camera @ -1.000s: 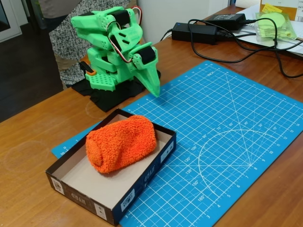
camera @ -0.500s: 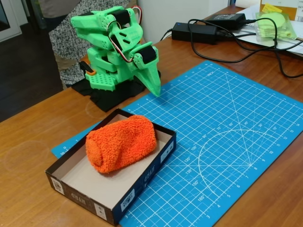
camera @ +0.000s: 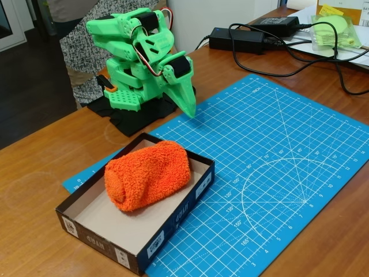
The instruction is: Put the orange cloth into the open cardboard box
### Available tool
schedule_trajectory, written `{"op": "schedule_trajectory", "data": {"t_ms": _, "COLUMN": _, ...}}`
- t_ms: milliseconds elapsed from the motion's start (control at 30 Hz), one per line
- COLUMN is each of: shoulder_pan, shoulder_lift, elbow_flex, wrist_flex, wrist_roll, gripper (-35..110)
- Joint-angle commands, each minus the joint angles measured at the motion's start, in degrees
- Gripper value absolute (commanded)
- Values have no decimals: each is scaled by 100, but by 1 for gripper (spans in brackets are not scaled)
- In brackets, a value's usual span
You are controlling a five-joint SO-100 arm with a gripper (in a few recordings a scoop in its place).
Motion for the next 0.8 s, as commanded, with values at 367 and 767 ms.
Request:
{"op": "schedule_trajectory", "data": {"t_ms": 367, "shoulder_pan": -18, "shoulder_lift": 88, "elbow_flex": -9, "wrist_flex": 35, "wrist_roll": -18, "gripper": 0}}
{"op": "schedule_trajectory", "data": {"t_ms": 767, "shoulder_pan": 0, "shoulder_lift": 88, "elbow_flex": -9, "wrist_flex": 35, "wrist_roll": 9, "gripper": 0}}
